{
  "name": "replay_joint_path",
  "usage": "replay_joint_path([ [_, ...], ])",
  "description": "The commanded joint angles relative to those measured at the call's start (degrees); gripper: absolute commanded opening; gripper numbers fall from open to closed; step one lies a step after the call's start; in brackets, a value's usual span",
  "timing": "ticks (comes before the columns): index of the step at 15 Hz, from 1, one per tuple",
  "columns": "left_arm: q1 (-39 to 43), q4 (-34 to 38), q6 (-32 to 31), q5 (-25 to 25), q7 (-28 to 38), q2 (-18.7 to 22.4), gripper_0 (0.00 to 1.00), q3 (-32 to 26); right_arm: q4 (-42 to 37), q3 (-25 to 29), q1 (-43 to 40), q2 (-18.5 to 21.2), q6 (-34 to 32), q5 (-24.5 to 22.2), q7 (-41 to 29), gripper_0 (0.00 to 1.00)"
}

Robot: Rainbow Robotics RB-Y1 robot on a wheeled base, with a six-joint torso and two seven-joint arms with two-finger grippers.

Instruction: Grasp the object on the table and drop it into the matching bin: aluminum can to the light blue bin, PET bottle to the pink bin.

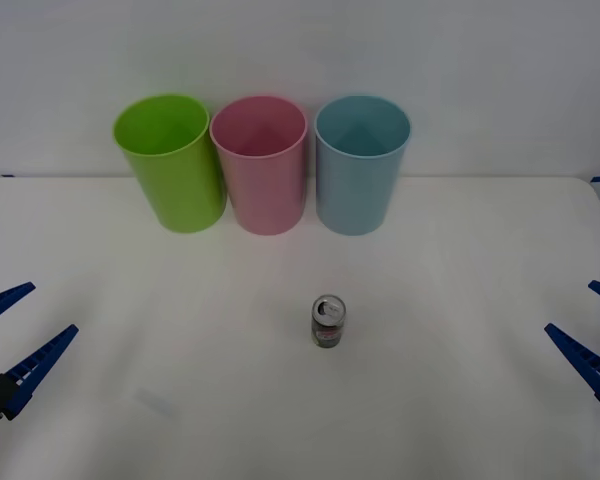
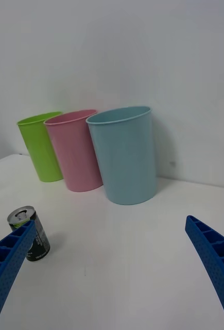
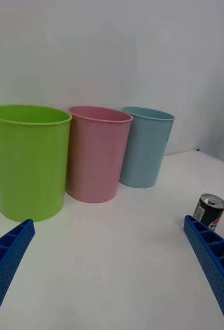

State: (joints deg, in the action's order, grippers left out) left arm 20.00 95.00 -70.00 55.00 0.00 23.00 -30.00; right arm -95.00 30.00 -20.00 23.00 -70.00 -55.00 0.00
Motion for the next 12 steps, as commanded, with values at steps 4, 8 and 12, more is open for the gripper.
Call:
replay_joint_path([
  [4,0.0,0.0,0.0,0.0,0.0,0.0,1.0,0.0,-0.1,-0.9,-0.5,-0.4,-0.9,-0.7,-0.4,1.0],
  [8,0.0,0.0,0.0,0.0,0.0,0.0,1.0,0.0,0.9,-2.1,-0.9,0.2,-0.9,-0.8,0.3,1.0],
  [12,0.0,0.0,0.0,0.0,0.0,0.0,1.0,0.0,2.7,-4.5,-0.9,0.9,-1.3,-1.5,1.6,1.0],
])
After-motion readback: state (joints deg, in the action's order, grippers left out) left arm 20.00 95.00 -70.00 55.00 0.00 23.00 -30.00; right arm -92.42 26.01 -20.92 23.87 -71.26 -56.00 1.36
